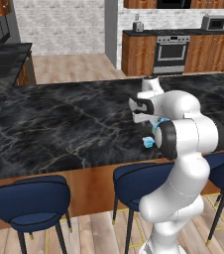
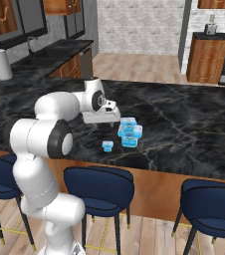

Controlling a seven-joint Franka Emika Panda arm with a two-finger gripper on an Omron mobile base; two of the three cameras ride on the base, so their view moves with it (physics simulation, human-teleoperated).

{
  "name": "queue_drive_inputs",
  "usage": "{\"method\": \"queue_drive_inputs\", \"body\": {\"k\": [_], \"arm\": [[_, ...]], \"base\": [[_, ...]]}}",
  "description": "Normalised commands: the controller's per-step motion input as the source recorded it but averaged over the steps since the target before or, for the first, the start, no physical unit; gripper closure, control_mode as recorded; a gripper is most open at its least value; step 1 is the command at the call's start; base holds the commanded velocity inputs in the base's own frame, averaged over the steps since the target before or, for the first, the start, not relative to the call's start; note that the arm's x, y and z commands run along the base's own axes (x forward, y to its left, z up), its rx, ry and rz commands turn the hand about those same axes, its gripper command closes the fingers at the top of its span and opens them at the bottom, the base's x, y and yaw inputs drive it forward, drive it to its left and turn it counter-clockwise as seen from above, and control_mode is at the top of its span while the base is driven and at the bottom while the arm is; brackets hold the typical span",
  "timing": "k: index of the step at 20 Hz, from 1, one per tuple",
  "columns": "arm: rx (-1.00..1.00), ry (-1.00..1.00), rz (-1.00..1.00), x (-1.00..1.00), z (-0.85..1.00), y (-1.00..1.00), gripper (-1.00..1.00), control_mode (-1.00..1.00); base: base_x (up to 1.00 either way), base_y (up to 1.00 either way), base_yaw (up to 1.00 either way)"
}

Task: Stack the yogurt containers by placing the smaller containers on top of the larger containers.

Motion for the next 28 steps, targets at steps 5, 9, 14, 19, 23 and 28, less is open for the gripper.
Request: {"method": "queue_drive_inputs", "body": {"k": [5, 9, 14, 19, 23, 28], "arm": [[0.01, 0.01, 0.00, 0.00, -0.19, 0.00, -1.00, -1.00], [0.05, 0.00, 0.00, 0.00, -0.15, 0.00, -1.00, -1.00], [0.06, 0.01, 0.00, 0.00, -0.15, 0.00, -1.00, -1.00], [0.04, 0.02, 0.00, 0.00, -0.18, 0.00, -1.00, -1.00], [0.00, 0.00, 0.00, 0.00, -0.17, 0.00, -1.00, -1.00], [0.02, 0.00, 0.00, 0.01, -0.18, 0.00, -1.00, -1.00]], "base": [[0.00, 0.00, 0.00], [0.00, 0.00, 0.00], [0.00, 0.00, 0.00], [0.00, 0.00, 0.00], [0.00, 0.00, 0.00], [0.00, 0.00, 0.00]]}}
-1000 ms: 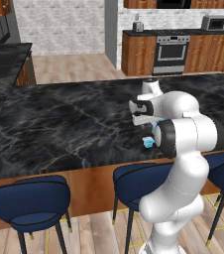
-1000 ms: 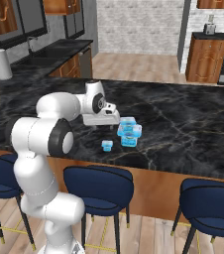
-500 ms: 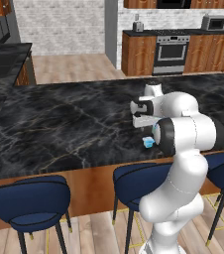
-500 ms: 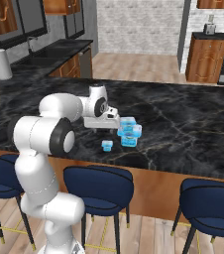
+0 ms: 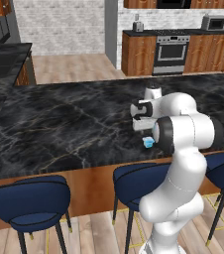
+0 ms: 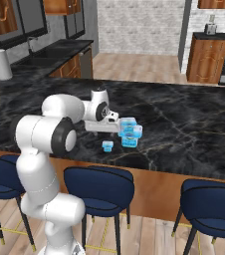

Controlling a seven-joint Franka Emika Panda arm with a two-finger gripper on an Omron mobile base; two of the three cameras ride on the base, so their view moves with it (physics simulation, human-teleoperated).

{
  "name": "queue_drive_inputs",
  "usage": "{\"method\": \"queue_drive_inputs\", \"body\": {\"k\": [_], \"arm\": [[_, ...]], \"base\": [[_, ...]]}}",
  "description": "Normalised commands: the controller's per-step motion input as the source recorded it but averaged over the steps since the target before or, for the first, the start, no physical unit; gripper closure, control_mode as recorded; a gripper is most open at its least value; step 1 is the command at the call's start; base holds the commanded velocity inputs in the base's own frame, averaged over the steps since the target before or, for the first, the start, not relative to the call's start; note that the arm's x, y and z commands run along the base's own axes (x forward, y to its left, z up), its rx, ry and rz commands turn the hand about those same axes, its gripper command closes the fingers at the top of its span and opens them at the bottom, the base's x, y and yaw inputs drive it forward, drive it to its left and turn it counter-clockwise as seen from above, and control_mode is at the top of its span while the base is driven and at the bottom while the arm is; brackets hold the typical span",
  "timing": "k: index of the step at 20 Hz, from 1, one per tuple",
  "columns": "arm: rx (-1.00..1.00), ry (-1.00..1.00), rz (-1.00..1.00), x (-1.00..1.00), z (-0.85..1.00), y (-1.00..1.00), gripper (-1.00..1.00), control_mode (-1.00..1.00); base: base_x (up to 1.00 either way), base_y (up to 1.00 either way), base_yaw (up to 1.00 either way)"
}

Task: Stack the yogurt containers by placing the smaller containers on top of the larger containers.

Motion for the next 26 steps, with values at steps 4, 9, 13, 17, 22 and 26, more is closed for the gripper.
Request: {"method": "queue_drive_inputs", "body": {"k": [4, 9, 13, 17, 22, 26], "arm": [[0.01, 0.00, 0.00, 0.00, -0.16, 0.00, -1.00, -1.00], [0.01, 0.00, 0.00, 0.00, -0.19, 0.00, -1.00, -1.00], [0.00, 0.00, 0.00, 0.02, -0.08, 0.00, -1.00, -1.00], [0.01, 0.00, 0.00, 0.02, -0.10, 0.00, -1.00, -1.00], [0.01, 0.00, 0.00, 0.06, -0.08, -0.01, -1.00, -1.00], [0.01, 0.00, 0.00, 0.11, -0.09, 0.00, -1.00, -1.00]], "base": [[0.00, 0.00, 0.00], [0.00, 0.00, 0.00], [0.00, 0.00, 0.00], [0.00, 0.00, 0.00], [0.00, 0.00, 0.00], [0.00, 0.00, 0.00]]}}
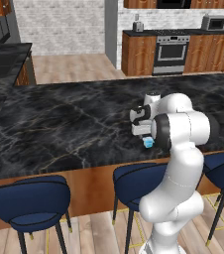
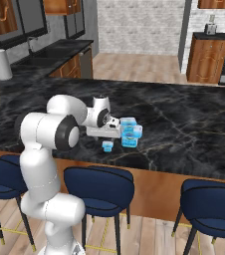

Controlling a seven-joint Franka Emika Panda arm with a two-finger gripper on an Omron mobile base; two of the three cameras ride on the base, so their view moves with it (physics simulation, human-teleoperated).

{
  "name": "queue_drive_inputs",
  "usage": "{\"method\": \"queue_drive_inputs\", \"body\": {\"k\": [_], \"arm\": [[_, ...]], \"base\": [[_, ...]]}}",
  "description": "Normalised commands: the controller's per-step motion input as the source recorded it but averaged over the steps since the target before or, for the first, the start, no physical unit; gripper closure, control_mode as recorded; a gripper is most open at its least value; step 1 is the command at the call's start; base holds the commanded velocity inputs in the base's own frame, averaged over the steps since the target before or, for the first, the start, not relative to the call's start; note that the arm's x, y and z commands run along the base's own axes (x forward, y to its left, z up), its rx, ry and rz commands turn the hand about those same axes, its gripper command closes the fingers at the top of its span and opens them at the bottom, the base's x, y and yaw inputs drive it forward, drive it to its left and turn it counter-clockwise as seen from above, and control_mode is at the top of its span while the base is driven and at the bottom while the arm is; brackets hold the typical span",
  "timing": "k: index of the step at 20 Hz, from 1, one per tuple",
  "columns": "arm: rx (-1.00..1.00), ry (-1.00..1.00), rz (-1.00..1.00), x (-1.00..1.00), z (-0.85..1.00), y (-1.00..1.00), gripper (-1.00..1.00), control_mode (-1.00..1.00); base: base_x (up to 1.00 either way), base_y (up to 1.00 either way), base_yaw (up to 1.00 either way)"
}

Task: Stack the yogurt containers by placing the smaller containers on top of the larger containers.

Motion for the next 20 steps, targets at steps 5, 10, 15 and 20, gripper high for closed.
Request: {"method": "queue_drive_inputs", "body": {"k": [5, 10, 15, 20], "arm": [[0.01, 0.00, 0.00, 0.09, -0.09, -0.01, -1.00, -1.00], [0.03, 0.00, 0.00, 0.05, -0.08, -0.07, -1.00, -1.00], [0.05, 0.00, 0.00, 0.00, -0.08, -0.12, -1.00, -1.00], [0.03, 0.00, 0.00, 0.03, -0.09, -0.05, -1.00, -1.00]], "base": [[0.00, 0.00, 0.00], [0.00, 0.00, 0.00], [0.00, 0.00, 0.00], [0.00, 0.00, 0.00]]}}
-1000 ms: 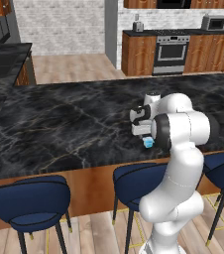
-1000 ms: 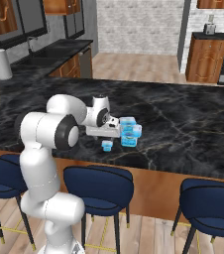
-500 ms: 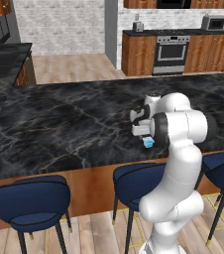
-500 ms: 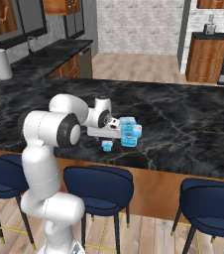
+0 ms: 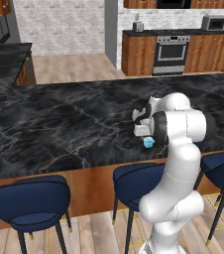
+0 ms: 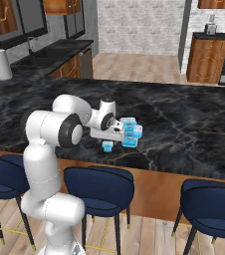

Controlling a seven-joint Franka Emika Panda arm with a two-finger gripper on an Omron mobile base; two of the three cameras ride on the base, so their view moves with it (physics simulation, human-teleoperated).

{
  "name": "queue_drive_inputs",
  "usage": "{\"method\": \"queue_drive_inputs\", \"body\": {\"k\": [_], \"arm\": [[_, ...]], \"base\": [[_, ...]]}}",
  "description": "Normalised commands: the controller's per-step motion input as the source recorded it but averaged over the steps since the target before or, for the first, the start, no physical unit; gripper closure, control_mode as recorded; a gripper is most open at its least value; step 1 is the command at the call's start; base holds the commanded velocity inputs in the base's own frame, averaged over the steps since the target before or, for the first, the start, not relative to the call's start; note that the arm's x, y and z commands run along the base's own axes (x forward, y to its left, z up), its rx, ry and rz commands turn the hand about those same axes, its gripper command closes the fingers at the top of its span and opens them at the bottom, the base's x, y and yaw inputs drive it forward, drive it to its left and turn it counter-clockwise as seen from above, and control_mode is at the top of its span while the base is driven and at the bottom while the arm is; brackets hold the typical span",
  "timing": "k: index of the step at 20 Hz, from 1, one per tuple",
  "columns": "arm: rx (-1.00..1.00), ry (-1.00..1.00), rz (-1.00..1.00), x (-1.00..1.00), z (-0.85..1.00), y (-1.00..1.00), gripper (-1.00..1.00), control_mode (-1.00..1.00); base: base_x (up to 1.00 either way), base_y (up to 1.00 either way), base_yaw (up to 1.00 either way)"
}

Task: Stack the yogurt containers by placing the smaller containers on top of the larger containers.

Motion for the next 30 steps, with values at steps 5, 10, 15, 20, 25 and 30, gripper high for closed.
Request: {"method": "queue_drive_inputs", "body": {"k": [5, 10, 15, 20, 25, 30], "arm": [[0.01, 0.00, 0.00, 0.02, -0.14, 0.00, -1.00, -1.00], [0.00, 0.00, 0.00, 0.06, -0.14, 0.00, -1.00, -1.00], [0.00, 0.00, 0.00, 0.09, -0.09, 0.00, -1.00, -1.00], [0.01, 0.00, 0.00, 0.04, -0.08, 0.00, -1.00, -1.00], [0.01, 0.00, 0.00, 0.00, -0.15, 0.00, -1.00, -1.00], [0.00, 0.00, 0.00, 0.00, -0.17, 0.00, -1.00, -1.00]], "base": [[0.00, 0.00, 0.00], [0.00, 0.00, 0.00], [0.00, 0.00, 0.00], [0.00, 0.00, 0.00], [0.00, 0.00, 0.00], [0.00, 0.00, 0.00]]}}
